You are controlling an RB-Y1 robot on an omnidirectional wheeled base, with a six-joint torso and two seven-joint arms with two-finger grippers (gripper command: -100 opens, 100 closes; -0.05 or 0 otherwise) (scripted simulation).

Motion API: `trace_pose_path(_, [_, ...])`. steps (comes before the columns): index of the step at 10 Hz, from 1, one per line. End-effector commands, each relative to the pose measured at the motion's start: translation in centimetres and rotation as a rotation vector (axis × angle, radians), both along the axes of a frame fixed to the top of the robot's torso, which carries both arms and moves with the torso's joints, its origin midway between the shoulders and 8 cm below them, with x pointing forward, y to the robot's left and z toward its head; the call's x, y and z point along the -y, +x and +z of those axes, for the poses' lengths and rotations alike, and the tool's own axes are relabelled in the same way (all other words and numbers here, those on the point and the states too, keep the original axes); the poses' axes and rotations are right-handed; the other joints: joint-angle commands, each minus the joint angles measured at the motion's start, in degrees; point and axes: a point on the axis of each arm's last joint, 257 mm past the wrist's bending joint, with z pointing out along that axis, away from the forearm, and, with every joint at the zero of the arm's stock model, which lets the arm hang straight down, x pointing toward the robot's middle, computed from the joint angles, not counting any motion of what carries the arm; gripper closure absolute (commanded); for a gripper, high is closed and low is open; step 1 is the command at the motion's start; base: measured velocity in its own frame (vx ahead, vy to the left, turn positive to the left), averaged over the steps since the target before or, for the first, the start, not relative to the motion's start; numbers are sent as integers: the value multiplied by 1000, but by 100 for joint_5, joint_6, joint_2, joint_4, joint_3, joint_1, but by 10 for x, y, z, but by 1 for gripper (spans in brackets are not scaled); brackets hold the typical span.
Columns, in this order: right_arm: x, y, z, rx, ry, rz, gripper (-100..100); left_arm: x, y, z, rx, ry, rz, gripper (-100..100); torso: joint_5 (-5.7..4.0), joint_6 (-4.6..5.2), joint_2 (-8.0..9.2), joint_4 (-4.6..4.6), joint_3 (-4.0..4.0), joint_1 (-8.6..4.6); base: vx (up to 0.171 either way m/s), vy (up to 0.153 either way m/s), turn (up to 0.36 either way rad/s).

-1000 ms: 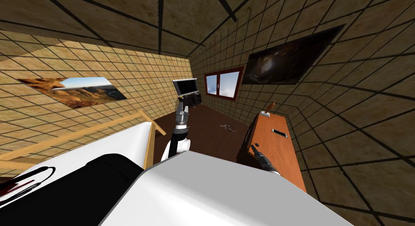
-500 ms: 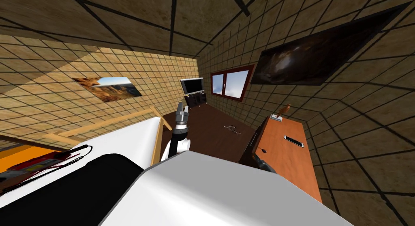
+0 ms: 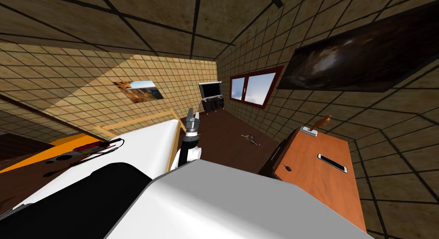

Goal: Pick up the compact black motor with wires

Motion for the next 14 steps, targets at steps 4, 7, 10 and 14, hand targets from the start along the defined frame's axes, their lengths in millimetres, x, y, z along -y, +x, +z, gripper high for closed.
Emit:
trace_pose_path(4, [39,-66,-46,-191,-100,5,-100,0,0,0,0,0,0,0,0,4,-1,0,-1,2,1,-37,271])
trace_pose_path(7, [77,-135,-77,-365,-191,18,-100,0,0,0,0,0,0,0,-2,-1,-9,-1,-5,-12,8,-66,418])
trace_pose_path(10, [89,-154,-83,-413,-216,22,-100,0,0,0,0,0,0,0,-1,3,-5,-1,-3,-5,-3,-53,189])
trace_pose_path(14, [121,-200,-93,-529,-280,33,-100,0,0,0,0,0,0,0,-1,2,-9,-1,-5,-2,2,-45,244])
